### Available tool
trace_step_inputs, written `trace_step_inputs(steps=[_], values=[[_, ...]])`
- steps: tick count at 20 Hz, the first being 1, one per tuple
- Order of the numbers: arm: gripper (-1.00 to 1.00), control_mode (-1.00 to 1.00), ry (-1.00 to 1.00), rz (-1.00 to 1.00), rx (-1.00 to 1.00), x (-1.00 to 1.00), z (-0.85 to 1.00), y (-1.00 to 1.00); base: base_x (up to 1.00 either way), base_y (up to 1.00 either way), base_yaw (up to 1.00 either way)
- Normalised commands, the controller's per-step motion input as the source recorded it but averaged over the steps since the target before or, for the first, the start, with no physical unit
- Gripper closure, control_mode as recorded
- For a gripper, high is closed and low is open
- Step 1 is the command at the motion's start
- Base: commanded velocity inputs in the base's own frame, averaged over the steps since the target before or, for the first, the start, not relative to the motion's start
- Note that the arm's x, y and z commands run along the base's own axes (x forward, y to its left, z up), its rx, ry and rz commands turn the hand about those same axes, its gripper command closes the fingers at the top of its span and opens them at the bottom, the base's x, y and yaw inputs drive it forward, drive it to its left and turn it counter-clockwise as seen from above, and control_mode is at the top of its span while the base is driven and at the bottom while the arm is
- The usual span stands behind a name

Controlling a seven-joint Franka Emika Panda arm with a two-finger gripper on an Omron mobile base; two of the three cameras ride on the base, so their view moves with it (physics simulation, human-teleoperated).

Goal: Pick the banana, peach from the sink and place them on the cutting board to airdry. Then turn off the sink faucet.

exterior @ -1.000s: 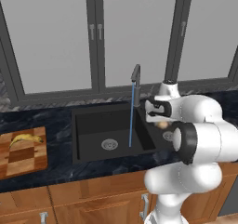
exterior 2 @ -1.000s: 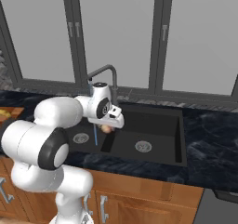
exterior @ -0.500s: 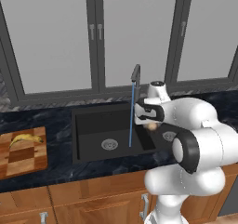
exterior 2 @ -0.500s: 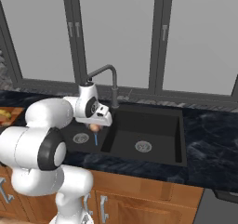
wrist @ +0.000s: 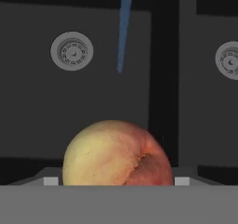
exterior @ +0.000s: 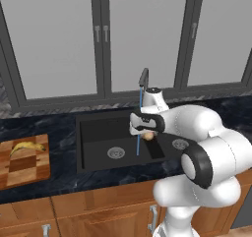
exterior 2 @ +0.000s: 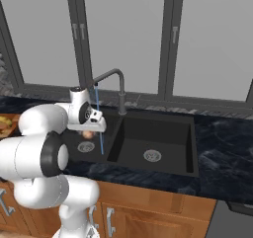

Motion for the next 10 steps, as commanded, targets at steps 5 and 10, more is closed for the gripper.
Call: trace_step_inputs(steps=[5, 10], values=[[1.00, -1.00, 0.00, 0.12, 0.01, 0.00, 0.00, 0.53, 0.00, 0.00, 0.00], [1.00, -1.00, 0.00, 0.14, 0.02, 0.00, 0.00, 0.50, 0.00, 0.00, 0.00]])
